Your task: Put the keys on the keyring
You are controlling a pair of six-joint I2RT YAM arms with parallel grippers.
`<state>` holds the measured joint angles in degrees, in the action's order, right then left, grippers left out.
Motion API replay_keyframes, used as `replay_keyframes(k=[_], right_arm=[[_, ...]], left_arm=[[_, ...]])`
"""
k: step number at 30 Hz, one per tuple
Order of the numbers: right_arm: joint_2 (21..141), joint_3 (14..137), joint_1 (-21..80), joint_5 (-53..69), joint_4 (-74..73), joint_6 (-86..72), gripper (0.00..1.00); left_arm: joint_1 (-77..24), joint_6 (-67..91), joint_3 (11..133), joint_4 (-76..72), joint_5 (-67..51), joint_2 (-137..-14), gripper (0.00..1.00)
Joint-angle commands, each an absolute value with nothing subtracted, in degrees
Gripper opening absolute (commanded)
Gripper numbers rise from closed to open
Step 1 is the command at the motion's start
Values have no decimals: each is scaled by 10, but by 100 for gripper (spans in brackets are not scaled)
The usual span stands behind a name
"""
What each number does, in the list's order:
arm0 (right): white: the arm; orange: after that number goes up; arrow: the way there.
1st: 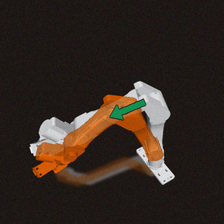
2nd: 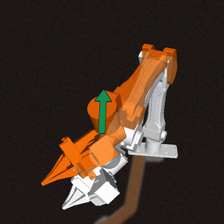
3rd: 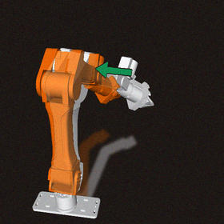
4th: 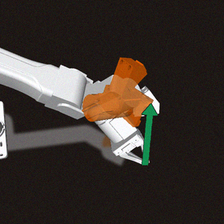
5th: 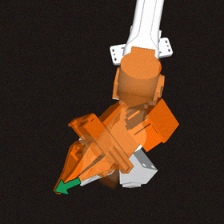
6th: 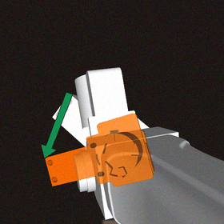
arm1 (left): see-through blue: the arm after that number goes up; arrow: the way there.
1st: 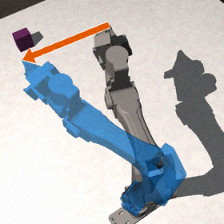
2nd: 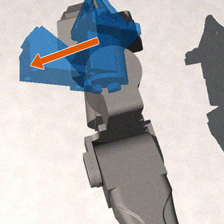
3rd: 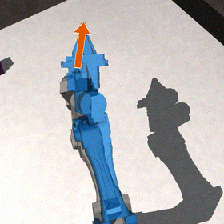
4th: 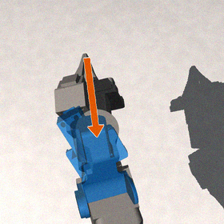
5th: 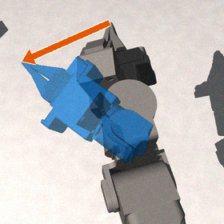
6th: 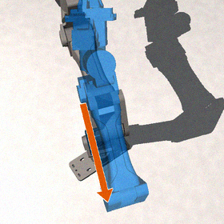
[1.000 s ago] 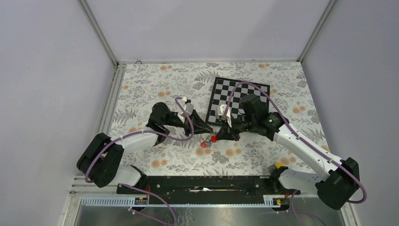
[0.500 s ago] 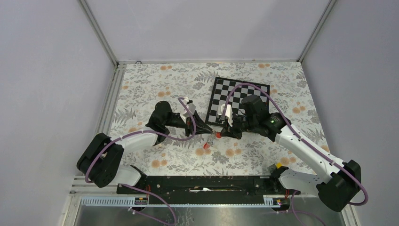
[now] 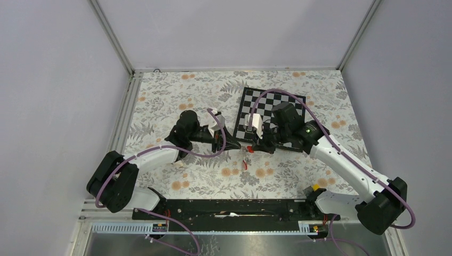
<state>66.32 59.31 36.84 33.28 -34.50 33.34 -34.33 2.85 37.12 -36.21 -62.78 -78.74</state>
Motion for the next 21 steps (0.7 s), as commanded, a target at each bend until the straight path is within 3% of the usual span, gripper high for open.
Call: replay_keyframes(k=[1, 8, 21], right_arm=[[682, 634, 368, 326, -369, 328, 0], [692, 645, 374, 314, -370, 327, 0], [676, 685, 379, 364, -382, 348, 0]], left_arm=[[-343, 10, 403, -359, -617, -778, 13], [-344, 11, 404, -357, -618, -783, 20], [-346, -104, 413, -271, -648, -813, 63]])
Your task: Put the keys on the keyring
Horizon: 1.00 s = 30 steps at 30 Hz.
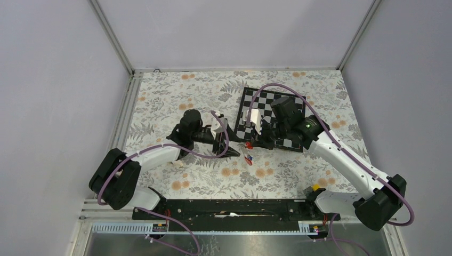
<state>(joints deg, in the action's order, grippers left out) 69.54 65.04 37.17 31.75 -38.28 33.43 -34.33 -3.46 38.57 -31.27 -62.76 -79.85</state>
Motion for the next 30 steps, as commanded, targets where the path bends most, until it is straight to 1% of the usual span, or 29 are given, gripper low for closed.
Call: replay_keyframes(k=[1, 5, 9, 17, 21, 24, 27, 30], right_arm=[[673, 686, 378, 373, -383, 349, 0], [669, 692, 378, 412, -396, 355, 0], [663, 691, 378, 431, -399, 356, 0], [655, 683, 378, 438, -386, 346, 0], [654, 681, 378, 439, -384, 344, 0], [652, 682, 379, 436, -384, 344, 0], [649, 680, 379, 428, -383, 346, 0], [645, 677, 379, 420, -386, 351, 0]], left_arm=[[-347, -123, 418, -253, -648, -816, 65], [-348, -173, 443, -193, -649, -833, 69], [-349, -185, 450, -183, -662, -839, 74], [-368, -207, 452, -154, -737, -856, 73], [-378, -207, 455, -154, -745, -863, 70], [-381, -207, 458, -152, -747, -867, 63], [-381, -212, 457, -144, -745, -866, 53], [-381, -244, 461, -105, -740, -861, 50]])
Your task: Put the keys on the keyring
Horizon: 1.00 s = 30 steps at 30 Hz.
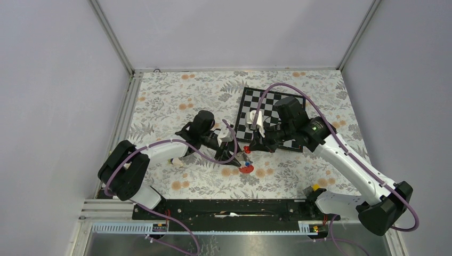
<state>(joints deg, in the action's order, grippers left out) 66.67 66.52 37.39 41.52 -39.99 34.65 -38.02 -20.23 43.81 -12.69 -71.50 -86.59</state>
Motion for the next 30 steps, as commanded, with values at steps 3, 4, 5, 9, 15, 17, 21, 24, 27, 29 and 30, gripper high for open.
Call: replay_keyframes(k=[3, 4, 5, 9, 15, 17, 21, 24, 27, 29, 30], right_arm=[[642, 675, 378, 411, -387, 356, 0], [642, 675, 378, 408, -388, 357, 0], [641, 676, 378, 407, -388, 357, 0], [640, 676, 378, 396, -390, 360, 0], [629, 659, 378, 362, -384, 367, 0], [627, 658, 378, 354, -383, 367, 0], [627, 664, 379, 339, -383, 367, 0], [632, 669, 378, 332, -384, 370, 0], [636, 668, 378, 323, -381, 372, 0], [638, 664, 378, 317, -377, 376, 0], [638, 661, 378, 312, -375, 378, 0]], left_arm=[[-381, -274, 461, -75, -732, -854, 47], [-381, -282, 460, -67, -728, -851, 44], [-381, -288, 461, -61, -725, -849, 41], [-380, -313, 468, -32, -712, -844, 19], [-376, -357, 494, 42, -696, -834, 1], [-375, -379, 504, 70, -687, -829, 0], [-375, -408, 534, 137, -658, -830, 0], [-375, -442, 557, 189, -645, -830, 0], [-375, -464, 571, 226, -632, -828, 0], [-375, -480, 576, 254, -624, -824, 0], [-375, -488, 577, 267, -620, -822, 0]])
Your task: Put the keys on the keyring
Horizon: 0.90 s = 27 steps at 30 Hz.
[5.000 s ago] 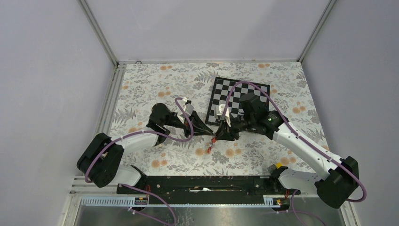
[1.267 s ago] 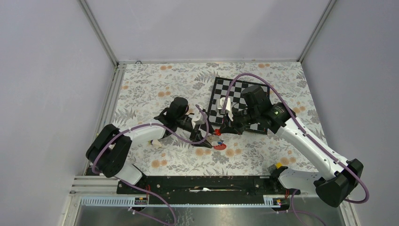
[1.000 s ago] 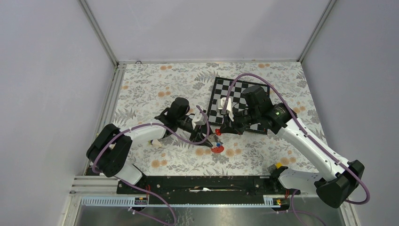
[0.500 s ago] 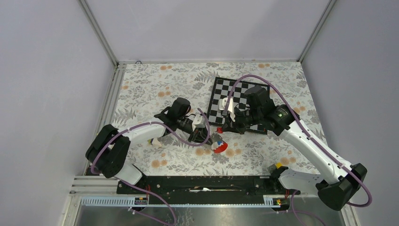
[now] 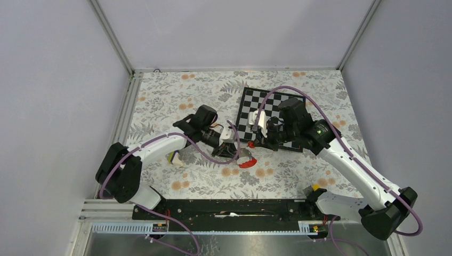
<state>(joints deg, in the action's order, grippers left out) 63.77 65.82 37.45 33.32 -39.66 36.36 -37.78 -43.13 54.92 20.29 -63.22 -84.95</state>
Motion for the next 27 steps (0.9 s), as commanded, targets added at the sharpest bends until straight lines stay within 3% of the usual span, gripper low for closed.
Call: replay_keyframes(k=[1, 16, 27], right_arm=[[640, 657, 379, 309, -372, 380, 0], [648, 509, 418, 249, -270, 387, 0], [645, 419, 440, 185, -183, 358, 0]], left_arm=[[-375, -496, 579, 281, -616, -819, 0], [-371, -495, 545, 436, -453, -811, 0], [-368, -461, 559, 500, -380, -898, 0]])
